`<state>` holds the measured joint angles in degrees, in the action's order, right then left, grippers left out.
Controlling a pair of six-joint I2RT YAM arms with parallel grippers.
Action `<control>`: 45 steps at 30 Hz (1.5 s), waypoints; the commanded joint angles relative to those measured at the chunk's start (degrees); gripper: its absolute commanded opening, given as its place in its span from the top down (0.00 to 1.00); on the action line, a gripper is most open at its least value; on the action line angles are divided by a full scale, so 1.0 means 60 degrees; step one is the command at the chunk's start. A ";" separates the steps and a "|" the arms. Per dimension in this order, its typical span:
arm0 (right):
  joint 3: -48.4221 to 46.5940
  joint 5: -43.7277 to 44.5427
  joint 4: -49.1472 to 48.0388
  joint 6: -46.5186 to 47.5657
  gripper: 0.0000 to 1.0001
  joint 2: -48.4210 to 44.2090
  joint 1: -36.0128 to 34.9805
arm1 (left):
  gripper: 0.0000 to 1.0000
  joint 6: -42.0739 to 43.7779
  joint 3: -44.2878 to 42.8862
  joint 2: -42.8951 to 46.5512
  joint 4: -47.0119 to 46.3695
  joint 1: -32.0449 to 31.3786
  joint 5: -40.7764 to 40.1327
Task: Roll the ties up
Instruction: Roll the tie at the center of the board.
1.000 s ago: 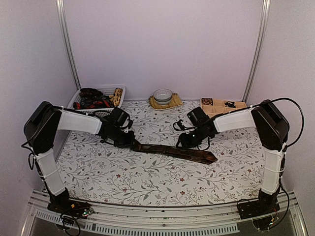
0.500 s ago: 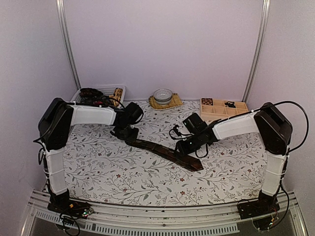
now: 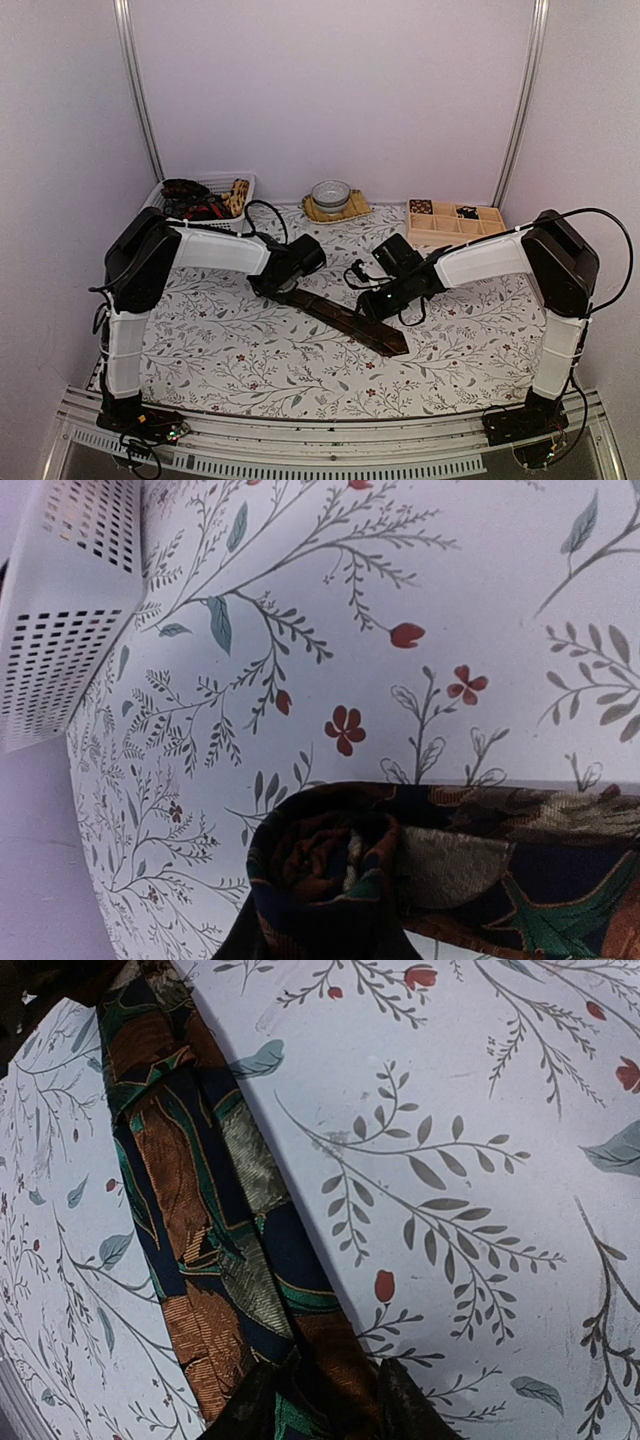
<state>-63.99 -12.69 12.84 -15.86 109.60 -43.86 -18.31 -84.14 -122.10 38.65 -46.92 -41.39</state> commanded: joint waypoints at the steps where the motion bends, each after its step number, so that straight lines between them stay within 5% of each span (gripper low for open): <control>1: 0.0194 -0.0438 0.1119 -0.0140 0.64 -0.0498 0.0009 | 1.00 0.0497 -0.0093 -0.0504 0.0062 -0.0440 -0.0819; 22: -0.0191 -0.1554 0.1274 -0.0300 0.63 -0.1245 0.0903 | 0.96 0.1056 -0.0303 -0.1200 -0.0245 -0.1291 0.0011; 29: -0.0230 -0.1812 0.1215 -0.0345 0.63 -0.1319 0.1068 | 0.76 0.1336 -0.0370 -0.1172 -0.0286 -0.1377 0.0524; 45: -0.0263 -0.2041 0.1086 -0.0433 0.62 -0.1262 0.1237 | 0.60 0.1423 -0.0727 -0.0782 0.0032 -0.1463 0.0159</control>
<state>-64.23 -24.05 19.27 -18.17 108.60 -36.93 -9.72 -87.88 -126.78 38.06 -54.48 -44.05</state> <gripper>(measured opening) 0.380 0.387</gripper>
